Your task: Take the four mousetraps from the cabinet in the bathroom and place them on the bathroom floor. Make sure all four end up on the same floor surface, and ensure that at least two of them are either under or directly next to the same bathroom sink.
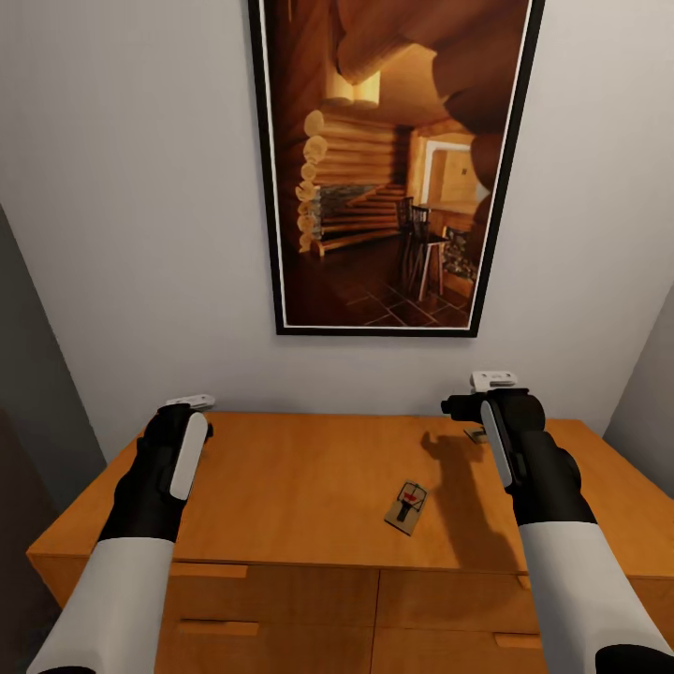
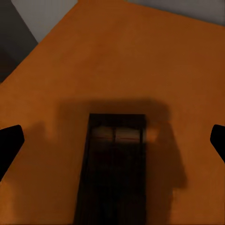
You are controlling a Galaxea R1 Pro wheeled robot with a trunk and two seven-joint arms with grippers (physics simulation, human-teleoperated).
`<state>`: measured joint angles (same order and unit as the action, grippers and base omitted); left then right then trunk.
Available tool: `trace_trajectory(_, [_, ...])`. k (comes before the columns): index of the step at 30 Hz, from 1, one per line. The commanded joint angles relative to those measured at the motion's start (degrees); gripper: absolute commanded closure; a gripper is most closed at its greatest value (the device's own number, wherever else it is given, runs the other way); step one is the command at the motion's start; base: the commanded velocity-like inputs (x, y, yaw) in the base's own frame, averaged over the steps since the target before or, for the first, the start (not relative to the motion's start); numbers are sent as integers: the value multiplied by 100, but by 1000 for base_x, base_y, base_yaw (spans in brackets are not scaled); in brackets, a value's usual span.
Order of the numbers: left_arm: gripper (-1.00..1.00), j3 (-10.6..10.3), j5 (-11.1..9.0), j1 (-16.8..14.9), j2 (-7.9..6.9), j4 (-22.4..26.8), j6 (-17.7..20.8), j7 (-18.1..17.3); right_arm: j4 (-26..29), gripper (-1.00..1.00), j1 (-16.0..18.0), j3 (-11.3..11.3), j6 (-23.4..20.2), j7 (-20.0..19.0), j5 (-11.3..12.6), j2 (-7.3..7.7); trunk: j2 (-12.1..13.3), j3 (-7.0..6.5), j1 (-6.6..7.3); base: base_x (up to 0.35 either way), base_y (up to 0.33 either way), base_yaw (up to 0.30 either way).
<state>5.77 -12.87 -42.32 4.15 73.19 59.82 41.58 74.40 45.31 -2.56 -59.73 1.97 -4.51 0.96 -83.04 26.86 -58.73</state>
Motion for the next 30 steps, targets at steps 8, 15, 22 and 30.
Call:
trace_trajectory(8, [-100,0,-66,-5,-234,-135,8,-120,4,-100,5,7,-27,-15,-47,1,-4,7,0,0,0,0])
trace_trajectory(15, [-100,-13,-60,-5,-284,-231,7,-155,4,-100,5,9,-27,-13,-48,1,-4,7,0,0,0,0])
trace_trajectory(22, [-100,-21,-58,-5,-269,-253,10,-164,4,-100,5,13,-27,-10,-49,1,-4,7,0,0,0,0])
trace_trajectory(30, [-100,-23,-56,-5,-223,-253,12,-167,4,-100,5,16,-27,-5,-50,1,-4,7,0,-1,0,0])
